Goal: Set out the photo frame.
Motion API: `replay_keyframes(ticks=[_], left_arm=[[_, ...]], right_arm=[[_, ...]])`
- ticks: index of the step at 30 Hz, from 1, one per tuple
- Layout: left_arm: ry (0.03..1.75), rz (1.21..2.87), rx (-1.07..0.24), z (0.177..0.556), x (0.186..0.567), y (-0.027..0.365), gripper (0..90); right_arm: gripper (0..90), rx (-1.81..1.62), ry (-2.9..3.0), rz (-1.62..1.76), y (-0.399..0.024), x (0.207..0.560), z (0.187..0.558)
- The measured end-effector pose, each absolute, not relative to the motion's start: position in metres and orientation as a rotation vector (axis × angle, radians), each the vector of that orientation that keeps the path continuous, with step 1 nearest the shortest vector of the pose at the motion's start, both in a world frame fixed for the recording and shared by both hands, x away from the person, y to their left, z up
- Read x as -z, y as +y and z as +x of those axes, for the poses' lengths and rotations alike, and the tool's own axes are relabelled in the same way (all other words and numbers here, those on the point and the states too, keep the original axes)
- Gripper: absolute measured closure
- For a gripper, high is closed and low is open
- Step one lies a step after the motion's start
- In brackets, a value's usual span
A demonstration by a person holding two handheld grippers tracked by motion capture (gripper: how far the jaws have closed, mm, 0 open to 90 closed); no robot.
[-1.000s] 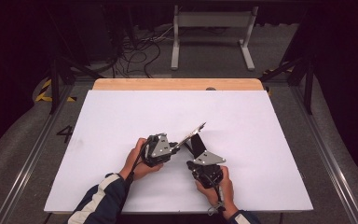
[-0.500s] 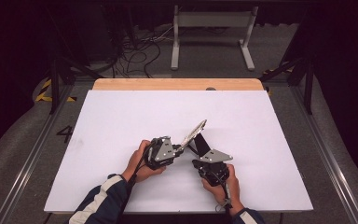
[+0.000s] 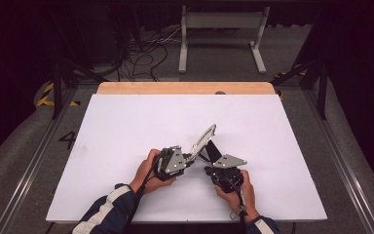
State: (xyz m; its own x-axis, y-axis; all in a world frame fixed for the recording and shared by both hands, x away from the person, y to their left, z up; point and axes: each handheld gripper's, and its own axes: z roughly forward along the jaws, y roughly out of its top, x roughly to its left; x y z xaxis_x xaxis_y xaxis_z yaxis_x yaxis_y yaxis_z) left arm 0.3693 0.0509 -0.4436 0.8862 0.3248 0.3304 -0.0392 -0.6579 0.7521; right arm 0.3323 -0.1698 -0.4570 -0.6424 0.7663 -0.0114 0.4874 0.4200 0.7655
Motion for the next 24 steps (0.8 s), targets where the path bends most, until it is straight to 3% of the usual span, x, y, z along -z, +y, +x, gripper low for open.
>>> replay_keyframes(ticks=[24], left_arm=[[0.236, 2.194, -0.497, 0.364, 0.445, 0.046, 71.2]], right_arm=[[86.0, -1.075, 2.322, 1.057, -0.189, 0.446, 0.328]])
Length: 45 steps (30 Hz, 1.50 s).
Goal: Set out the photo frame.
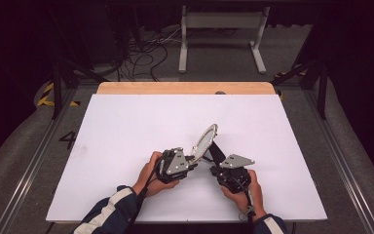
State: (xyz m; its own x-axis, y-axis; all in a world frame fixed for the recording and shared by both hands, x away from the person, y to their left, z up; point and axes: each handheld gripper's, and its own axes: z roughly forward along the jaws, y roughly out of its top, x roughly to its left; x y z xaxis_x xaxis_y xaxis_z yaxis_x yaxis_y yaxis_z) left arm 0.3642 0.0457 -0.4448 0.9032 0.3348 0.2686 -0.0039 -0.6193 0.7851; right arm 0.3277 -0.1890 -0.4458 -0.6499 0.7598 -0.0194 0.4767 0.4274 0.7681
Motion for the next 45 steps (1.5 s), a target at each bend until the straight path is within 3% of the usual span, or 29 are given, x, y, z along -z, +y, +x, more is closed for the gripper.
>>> replay_keyframes(ticks=[2, 8, 14, 21, 25, 29, 33, 45], left_arm=[[0.232, 2.193, -0.495, 0.364, 0.445, 0.045, 71.3], [0.22, 2.203, -0.501, 0.363, 0.444, 0.044, 71.5], [0.195, 2.206, -0.491, 0.362, 0.443, 0.045, 71.5], [0.173, 2.22, -0.493, 0.359, 0.441, 0.045, 71.7], [0.173, 2.22, -0.498, 0.359, 0.442, 0.045, 71.8], [0.167, 2.22, -0.499, 0.357, 0.442, 0.045, 71.8], [0.156, 2.228, -0.496, 0.354, 0.441, 0.046, 71.9], [0.199, 2.192, -0.47, 0.35, 0.443, 0.044, 71.7]], right_arm=[[85.6, -1.097, 2.307, 1.061, -0.192, 0.442, 0.327], [71.5, -1.099, 2.278, 0.995, -0.187, 0.436, 0.321], [71.4, -1.103, 2.177, 1.026, -0.196, 0.427, 0.319], [62.1, -1.089, 2.161, 1.067, -0.199, 0.428, 0.322], [64.9, -1.112, 2.186, 1.017, -0.193, 0.426, 0.316], [62.2, -1.081, 2.192, 1.013, -0.188, 0.428, 0.317], [53.0, -1.05, 2.179, 1.109, -0.193, 0.437, 0.328], [61.1, -1.073, 2.231, 1.049, -0.197, 0.436, 0.335]])
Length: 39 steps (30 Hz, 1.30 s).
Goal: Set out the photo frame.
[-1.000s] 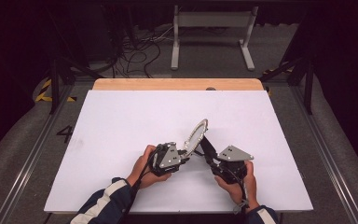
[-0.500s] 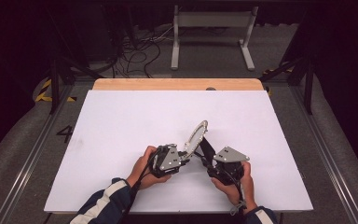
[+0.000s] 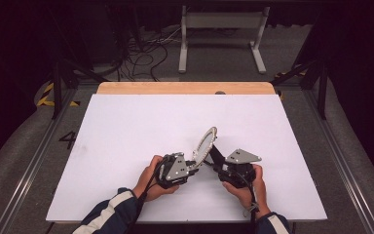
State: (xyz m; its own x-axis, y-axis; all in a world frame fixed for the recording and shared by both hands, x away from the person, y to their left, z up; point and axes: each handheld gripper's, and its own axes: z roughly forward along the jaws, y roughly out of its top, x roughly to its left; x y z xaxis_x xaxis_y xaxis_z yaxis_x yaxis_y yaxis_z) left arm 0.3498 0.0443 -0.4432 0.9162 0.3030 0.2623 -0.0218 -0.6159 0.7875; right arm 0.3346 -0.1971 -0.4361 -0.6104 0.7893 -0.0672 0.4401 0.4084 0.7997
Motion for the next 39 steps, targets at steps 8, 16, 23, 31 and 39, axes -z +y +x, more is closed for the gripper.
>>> replay_keyframes(ticks=[8, 16, 23, 31, 39], left_arm=[[0.225, 2.157, -0.417, 0.352, 0.446, 0.044, 69.9], [0.208, 2.109, -0.328, 0.358, 0.442, 0.061, 60.7], [0.333, 2.085, -0.367, 0.374, 0.441, 0.076, 59.0], [0.236, 2.123, -0.287, 0.376, 0.443, 0.07, 70.2], [0.244, 2.118, -0.281, 0.374, 0.443, 0.059, 73.8]], right_arm=[[60.0, -1.084, 2.219, 1.035, -0.203, 0.437, 0.338], [66.6, -1.146, 2.243, 0.966, -0.213, 0.424, 0.326], [88.0, -1.198, 2.256, 0.919, -0.22, 0.416, 0.308], [90.0, -1.163, 2.342, 0.852, -0.205, 0.428, 0.306], [90.0, -1.077, 2.356, 0.9, -0.207, 0.442, 0.32]])
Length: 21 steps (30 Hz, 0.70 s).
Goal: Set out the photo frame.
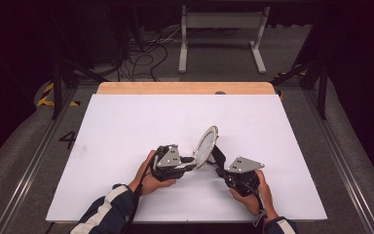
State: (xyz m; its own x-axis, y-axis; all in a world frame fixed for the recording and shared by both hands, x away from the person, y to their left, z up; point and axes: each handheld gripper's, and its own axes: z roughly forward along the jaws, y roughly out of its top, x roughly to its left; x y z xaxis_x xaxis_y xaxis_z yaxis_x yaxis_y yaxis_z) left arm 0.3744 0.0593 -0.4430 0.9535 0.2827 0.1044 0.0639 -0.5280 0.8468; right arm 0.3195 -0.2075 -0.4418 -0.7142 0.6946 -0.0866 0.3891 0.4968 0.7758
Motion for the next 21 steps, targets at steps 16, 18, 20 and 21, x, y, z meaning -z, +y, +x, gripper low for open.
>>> replay_keyframes(ticks=[16, 18, 20, 21], left_arm=[[0.238, 2.125, -0.243, 0.377, 0.445, 0.051, 77.5], [0.24, 2.129, -0.244, 0.377, 0.446, 0.05, 76.4], [0.24, 2.137, -0.25, 0.377, 0.446, 0.049, 75.9], [0.24, 2.136, -0.253, 0.377, 0.446, 0.048, 75.4]], right_arm=[[90.0, -1.051, 2.319, 0.948, -0.218, 0.445, 0.33], [90.0, -1.047, 2.311, 0.949, -0.219, 0.445, 0.332], [90.0, -1.037, 2.301, 0.954, -0.219, 0.445, 0.334], [90.0, -1.036, 2.298, 0.958, -0.22, 0.445, 0.335]])
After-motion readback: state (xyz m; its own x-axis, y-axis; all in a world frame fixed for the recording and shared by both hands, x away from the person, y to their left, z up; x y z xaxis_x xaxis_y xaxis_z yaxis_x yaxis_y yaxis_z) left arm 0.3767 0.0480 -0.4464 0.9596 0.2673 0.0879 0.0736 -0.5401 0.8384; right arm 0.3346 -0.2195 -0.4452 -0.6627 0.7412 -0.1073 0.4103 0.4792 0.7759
